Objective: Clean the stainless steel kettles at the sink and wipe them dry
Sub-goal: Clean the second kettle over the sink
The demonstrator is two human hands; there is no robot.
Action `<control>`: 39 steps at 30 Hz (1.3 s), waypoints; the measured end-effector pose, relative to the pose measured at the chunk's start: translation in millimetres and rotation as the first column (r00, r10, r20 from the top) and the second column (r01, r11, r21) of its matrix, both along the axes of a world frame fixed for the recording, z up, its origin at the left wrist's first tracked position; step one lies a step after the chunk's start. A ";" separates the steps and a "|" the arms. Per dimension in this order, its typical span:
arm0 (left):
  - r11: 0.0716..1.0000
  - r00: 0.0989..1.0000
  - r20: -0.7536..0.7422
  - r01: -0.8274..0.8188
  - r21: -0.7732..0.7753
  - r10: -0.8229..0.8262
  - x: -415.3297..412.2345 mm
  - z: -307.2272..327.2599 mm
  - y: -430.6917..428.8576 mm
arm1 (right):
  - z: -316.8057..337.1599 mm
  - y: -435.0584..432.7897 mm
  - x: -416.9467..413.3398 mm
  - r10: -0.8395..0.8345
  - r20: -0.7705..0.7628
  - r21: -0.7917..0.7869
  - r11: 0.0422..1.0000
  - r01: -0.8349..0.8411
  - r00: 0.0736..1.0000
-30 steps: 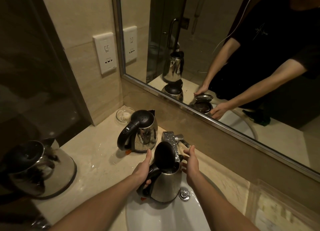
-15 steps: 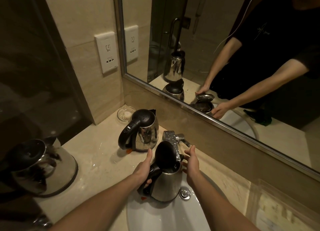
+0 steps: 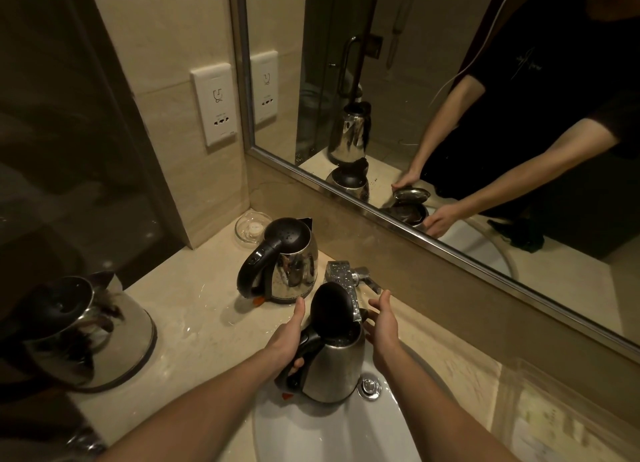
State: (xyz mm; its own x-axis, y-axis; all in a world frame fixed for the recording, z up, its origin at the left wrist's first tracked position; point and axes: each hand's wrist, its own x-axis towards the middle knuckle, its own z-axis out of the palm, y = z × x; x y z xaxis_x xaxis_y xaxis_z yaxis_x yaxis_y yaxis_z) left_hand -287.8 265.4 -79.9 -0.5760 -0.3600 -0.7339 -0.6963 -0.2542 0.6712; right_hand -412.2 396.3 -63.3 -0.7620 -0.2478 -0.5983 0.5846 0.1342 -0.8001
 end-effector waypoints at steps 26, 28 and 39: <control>1.000 0.999 0.046 0.019 -0.015 -0.018 4.1 18.8 2.5 | 2.4 0.0 0.8 -0.010 -0.001 -0.020 1.000 0.010 1.000; 1.000 0.999 0.038 0.019 -0.006 -0.019 3.9 19.8 2.5 | 2.1 -0.3 0.2 -0.015 -0.004 -0.021 1.000 0.015 1.000; 1.000 0.999 0.035 0.018 0.004 -0.018 1.6 13.4 0.9 | -3.5 0.2 -2.0 -0.023 -0.034 -0.002 1.000 0.023 0.999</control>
